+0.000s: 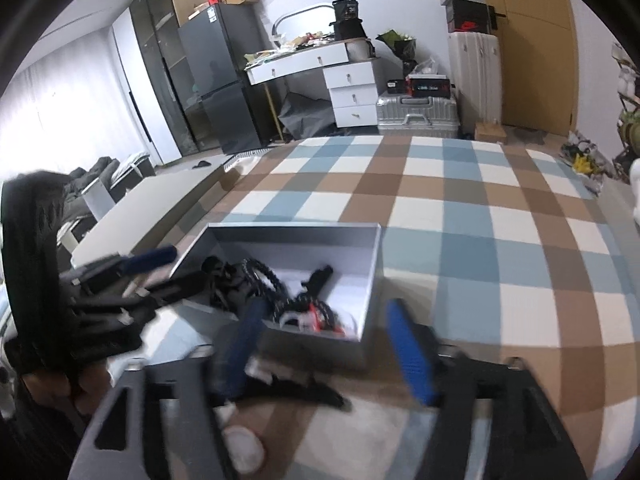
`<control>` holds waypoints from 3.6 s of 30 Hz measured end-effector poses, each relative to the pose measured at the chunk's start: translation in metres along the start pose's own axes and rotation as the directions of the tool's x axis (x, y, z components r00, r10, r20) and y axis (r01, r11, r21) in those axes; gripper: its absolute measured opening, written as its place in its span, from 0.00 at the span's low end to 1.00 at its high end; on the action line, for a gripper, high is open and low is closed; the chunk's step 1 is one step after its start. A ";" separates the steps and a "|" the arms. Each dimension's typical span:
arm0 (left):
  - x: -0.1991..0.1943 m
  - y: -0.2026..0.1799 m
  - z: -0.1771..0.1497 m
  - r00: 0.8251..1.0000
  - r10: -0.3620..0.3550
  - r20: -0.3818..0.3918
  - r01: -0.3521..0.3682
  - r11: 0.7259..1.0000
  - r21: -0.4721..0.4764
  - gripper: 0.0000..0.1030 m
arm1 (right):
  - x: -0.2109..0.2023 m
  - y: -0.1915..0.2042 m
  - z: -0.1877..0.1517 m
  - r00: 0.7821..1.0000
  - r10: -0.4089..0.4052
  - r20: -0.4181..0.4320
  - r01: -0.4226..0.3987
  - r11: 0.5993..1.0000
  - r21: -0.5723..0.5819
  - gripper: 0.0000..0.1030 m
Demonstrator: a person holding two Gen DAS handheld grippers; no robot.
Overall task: Organize jewelry
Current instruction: 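Open both tools to release the hair tie and ring holder in the box, then move the left tool to the black comb clip while the right tool approaches the white badge, then grasp the black comb clip with the left tool while the right tool grasps the white badge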
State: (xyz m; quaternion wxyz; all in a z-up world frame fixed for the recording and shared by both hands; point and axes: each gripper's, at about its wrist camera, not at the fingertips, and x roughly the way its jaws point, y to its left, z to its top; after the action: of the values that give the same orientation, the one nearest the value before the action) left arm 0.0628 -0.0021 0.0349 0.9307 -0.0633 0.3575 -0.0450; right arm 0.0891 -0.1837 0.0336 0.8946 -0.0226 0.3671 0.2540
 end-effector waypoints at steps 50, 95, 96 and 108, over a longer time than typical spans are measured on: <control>0.001 -0.003 -0.047 0.993 0.046 -0.113 -0.040 0.998 0.057 0.99 | 0.038 0.018 -0.055 0.948 -0.168 -0.270 0.115 0.973 -0.202 0.99; 0.032 -0.052 -0.059 0.978 0.003 -0.207 0.044 0.974 0.222 0.58 | -0.004 0.001 -0.034 0.985 -0.091 -0.147 0.074 0.990 -0.120 0.40; 0.033 -0.053 -0.059 0.978 0.003 -0.209 0.044 0.974 0.222 0.57 | -0.005 0.001 -0.034 0.985 -0.090 -0.146 0.073 0.990 -0.118 0.40; 0.034 -0.058 -0.057 0.983 -0.011 -0.183 0.053 0.972 0.229 0.19 | -0.006 0.001 -0.034 0.986 -0.089 -0.141 0.073 0.991 -0.116 0.40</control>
State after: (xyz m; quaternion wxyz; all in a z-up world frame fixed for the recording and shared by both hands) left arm 0.0471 -0.0684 -0.0209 0.8946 0.0446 0.4315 -0.1071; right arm 0.0633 -0.1931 0.0132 0.8723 -0.1056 0.4156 0.2352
